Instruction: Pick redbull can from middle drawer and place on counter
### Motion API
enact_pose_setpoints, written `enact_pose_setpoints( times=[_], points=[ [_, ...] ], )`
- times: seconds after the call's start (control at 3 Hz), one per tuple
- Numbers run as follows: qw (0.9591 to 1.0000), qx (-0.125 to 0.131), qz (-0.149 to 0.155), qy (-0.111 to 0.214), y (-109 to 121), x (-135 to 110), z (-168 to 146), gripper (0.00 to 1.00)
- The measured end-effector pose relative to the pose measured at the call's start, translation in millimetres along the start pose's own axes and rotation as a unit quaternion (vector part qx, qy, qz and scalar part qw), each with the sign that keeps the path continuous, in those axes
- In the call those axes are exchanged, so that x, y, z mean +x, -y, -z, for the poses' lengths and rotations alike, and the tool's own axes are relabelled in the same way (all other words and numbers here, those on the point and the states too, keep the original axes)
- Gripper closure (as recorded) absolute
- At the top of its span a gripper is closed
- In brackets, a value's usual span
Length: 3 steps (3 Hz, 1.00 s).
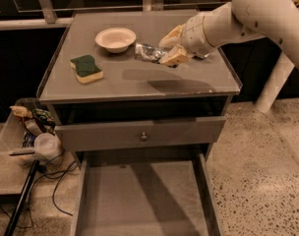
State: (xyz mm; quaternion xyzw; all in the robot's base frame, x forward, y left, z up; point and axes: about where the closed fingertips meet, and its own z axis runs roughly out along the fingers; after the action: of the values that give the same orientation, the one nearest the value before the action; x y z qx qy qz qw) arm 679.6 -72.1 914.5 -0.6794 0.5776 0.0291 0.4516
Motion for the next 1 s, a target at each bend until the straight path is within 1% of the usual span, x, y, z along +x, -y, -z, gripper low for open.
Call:
enact_pose_setpoints(
  times=[0.33, 1.0],
  points=[
    [0.9999, -0.012, -0.009, -0.006, 2.2, 12.8, -14.1, 1.0],
    [0.9989, -0.033, -0.029, -0.016, -4.0, 35.6, -34.1, 1.0]
  ],
)
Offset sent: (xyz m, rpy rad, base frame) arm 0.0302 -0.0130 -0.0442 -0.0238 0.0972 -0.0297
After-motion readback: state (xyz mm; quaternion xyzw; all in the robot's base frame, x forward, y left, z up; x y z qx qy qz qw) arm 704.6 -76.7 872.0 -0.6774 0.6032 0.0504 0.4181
